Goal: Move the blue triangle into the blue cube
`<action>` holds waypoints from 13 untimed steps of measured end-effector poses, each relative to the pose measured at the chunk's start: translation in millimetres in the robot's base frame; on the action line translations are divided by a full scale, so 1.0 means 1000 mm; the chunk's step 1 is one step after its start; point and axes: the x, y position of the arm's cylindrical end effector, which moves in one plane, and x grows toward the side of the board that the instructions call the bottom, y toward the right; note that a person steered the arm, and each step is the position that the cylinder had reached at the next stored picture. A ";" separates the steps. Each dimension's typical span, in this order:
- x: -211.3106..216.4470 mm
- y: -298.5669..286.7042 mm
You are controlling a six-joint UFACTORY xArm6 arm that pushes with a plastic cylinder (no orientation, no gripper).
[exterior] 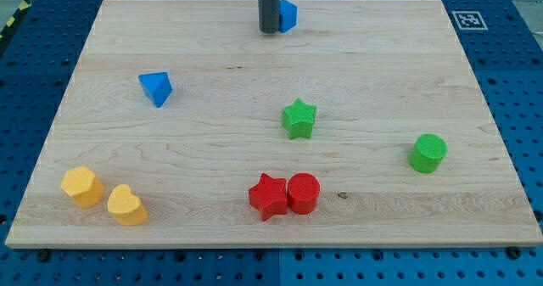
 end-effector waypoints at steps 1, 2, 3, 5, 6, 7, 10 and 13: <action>-0.002 0.003; 0.013 0.004; 0.062 -0.003; 0.144 -0.040; 0.170 -0.065; 0.188 -0.072; 0.174 -0.196; 0.150 -0.161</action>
